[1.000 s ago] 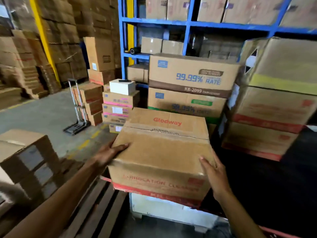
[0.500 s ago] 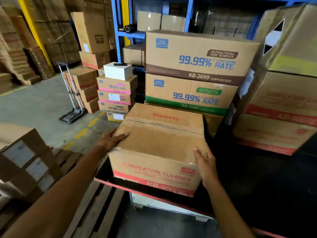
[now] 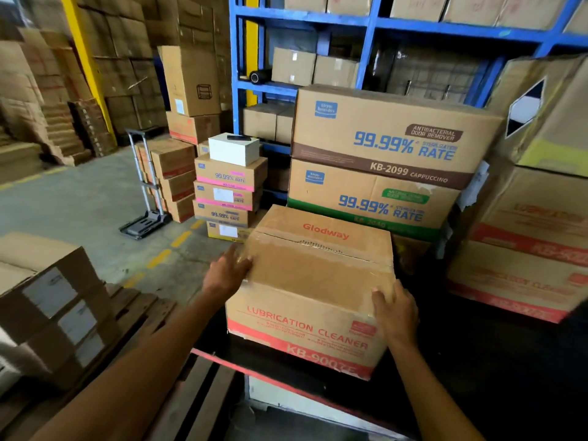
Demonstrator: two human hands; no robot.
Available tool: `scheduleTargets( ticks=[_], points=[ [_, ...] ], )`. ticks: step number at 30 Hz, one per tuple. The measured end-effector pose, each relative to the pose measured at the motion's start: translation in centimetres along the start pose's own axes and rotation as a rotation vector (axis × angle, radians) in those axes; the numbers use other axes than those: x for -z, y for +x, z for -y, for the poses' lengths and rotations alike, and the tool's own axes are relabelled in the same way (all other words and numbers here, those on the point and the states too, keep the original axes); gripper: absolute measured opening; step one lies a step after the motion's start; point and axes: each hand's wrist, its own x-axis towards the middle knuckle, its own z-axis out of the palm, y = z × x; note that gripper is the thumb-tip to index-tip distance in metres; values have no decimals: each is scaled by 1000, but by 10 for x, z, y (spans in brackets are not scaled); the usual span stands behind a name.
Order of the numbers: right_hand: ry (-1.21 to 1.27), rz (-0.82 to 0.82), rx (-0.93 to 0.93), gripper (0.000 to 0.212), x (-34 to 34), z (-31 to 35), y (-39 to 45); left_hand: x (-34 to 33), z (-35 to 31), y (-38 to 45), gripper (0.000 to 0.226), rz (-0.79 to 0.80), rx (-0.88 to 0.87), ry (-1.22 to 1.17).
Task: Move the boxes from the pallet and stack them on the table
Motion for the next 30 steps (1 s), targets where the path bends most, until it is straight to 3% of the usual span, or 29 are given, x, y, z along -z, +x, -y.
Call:
scheduleTargets(
  ticks=[2,6,10,13,17,25,27,30],
  points=[
    [-259,-33,135,55,4,14,-2,12,8,-19,64,6,-29,14],
    [-49,30,472,44,-29,74,-36,64,58,-67,55,9,-30,21],
    [104,313,710,39,-116,150,-112,149,135,-124,44,-108,65,77],
    [134,544,797,41,-187,196,-178,209,194,-170,41,-308,219,123],
    [173,837,838,46,-275,247,-272,288,282,-222,46,-443,363,206],
    [18,1268,971,51,-479,314,-446,381,498,-266,51,-695,799,0],
    [-10,1352,949,53,-537,327,-474,397,553,-259,55,-715,880,-55],
    [-68,1462,756,56,-637,337,-506,415,641,-245,60,-711,1044,-128]
  ],
)
